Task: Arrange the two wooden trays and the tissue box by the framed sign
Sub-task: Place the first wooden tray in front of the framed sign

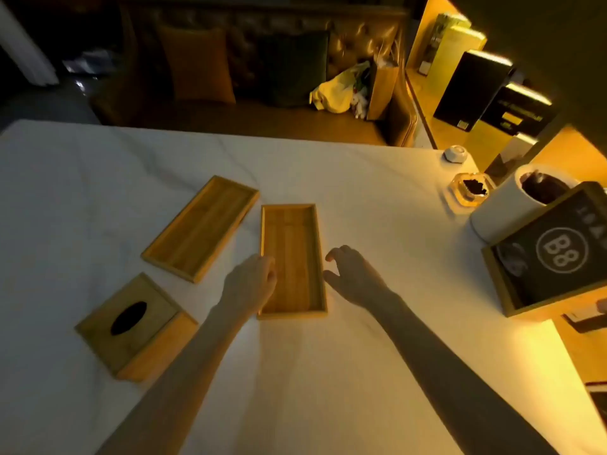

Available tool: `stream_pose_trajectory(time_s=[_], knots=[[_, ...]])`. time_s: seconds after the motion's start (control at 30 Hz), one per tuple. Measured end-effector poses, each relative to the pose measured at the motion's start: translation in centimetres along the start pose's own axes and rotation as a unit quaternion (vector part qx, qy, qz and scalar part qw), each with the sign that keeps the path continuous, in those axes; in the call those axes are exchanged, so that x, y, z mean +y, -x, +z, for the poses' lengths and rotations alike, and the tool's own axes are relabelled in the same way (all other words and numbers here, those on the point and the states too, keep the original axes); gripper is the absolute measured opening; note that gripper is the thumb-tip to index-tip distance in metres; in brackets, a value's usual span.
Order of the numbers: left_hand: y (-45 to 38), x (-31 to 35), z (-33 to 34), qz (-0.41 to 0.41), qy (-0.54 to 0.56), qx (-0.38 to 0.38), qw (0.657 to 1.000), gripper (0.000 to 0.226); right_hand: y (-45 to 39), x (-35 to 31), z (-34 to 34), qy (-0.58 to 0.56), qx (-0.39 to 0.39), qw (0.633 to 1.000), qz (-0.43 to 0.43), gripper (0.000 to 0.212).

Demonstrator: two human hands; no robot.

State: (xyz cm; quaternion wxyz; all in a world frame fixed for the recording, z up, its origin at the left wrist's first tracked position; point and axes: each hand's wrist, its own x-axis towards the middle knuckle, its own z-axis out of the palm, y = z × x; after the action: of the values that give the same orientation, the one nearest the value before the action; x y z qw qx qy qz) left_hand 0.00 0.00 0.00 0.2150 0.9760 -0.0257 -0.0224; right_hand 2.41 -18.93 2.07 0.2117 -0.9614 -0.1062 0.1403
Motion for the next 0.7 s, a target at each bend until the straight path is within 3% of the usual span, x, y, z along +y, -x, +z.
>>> stream_pose_trajectory(time_s=[0.17, 0.27, 0.43, 0.5, 0.57, 0.63, 0.7], knots=[[2.0, -2.0, 5.0, -0.016, 0.008, 0.044, 0.999, 0.04, 0.5, 0.6, 4.8, -0.075, 0.008, 0.994, 0.085, 0.047], [2.4, -3.5, 7.1, -0.067, -0.016, 0.034, 0.997, 0.053, 0.6, 1.7, 7.3, -0.043, 0.01, 0.991, 0.125, 0.052], [3.6, -3.9, 8.4, -0.138, -0.024, 0.014, 0.99, 0.029, 1.7, 1.8, 10.0, -0.019, -0.021, 0.988, 0.149, 0.051], [3.5, -4.2, 9.2, -0.14, 0.015, 0.02, 0.99, 0.028, 1.8, 1.4, 10.6, -0.042, -0.016, 0.987, 0.153, 0.05], [3.1, -3.5, 9.2, -0.191, 0.085, 0.028, 0.978, 0.027, 1.7, 1.0, 11.0, -0.087, -0.014, 0.982, 0.169, 0.05], [2.6, -2.0, 8.3, -0.275, 0.154, 0.059, 0.947, 0.026, 1.4, 0.6, 11.1, -0.142, -0.014, 0.972, 0.186, 0.048], [2.6, -1.6, 7.2, -0.299, 0.228, 0.076, 0.923, 0.026, 1.3, 0.4, 10.9, -0.191, -0.002, 0.963, 0.188, 0.042]])
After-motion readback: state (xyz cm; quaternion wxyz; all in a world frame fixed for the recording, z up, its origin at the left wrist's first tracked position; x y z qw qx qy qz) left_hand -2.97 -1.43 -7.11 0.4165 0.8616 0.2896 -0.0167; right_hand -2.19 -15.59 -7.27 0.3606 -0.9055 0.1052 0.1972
